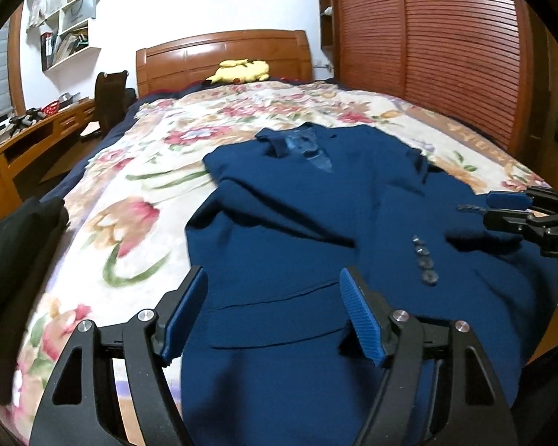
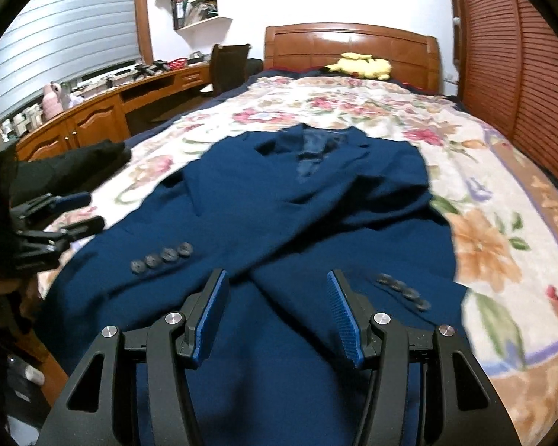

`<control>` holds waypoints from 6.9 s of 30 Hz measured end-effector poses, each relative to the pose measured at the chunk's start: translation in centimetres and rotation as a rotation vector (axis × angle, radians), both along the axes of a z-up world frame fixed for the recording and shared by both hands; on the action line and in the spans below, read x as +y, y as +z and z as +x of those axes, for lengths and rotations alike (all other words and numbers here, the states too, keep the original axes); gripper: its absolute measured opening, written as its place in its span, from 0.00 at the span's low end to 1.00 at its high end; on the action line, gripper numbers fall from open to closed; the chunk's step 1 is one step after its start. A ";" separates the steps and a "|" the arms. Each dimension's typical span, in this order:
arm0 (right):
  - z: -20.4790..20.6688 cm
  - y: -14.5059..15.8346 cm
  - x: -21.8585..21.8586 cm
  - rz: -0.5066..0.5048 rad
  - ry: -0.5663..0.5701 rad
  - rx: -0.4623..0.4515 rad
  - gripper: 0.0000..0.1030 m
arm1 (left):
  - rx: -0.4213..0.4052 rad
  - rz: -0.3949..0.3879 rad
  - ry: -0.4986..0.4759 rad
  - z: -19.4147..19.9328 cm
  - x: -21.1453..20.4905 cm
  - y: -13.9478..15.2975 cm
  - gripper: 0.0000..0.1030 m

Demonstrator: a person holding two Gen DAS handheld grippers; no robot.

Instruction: Fold large clothes

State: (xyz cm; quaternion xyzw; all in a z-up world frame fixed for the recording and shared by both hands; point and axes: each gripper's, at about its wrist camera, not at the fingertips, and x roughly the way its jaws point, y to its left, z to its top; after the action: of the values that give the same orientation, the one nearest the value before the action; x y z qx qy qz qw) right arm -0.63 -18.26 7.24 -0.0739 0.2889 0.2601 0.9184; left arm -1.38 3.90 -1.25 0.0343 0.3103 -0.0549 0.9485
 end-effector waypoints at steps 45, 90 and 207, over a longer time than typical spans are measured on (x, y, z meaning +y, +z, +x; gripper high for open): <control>-1.3 -3.9 2.2 -0.027 0.026 0.054 0.17 | 0.111 -0.094 -0.177 -1.2 -4.8 -2.1 0.72; -4.1 -3.6 0.2 -0.061 -0.056 -0.078 0.28 | -0.030 -0.060 -0.051 -1.8 1.4 2.1 0.84; -16.9 9.7 -12.7 0.048 -0.003 -0.511 0.03 | -0.414 -0.099 -0.084 -12.0 1.9 23.0 0.05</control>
State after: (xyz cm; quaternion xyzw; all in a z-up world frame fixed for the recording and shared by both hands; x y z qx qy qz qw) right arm -17.52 -31.00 16.89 -0.1150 0.0416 0.2381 0.9635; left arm -13.38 5.85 21.78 0.0113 0.1041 -0.1011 0.9893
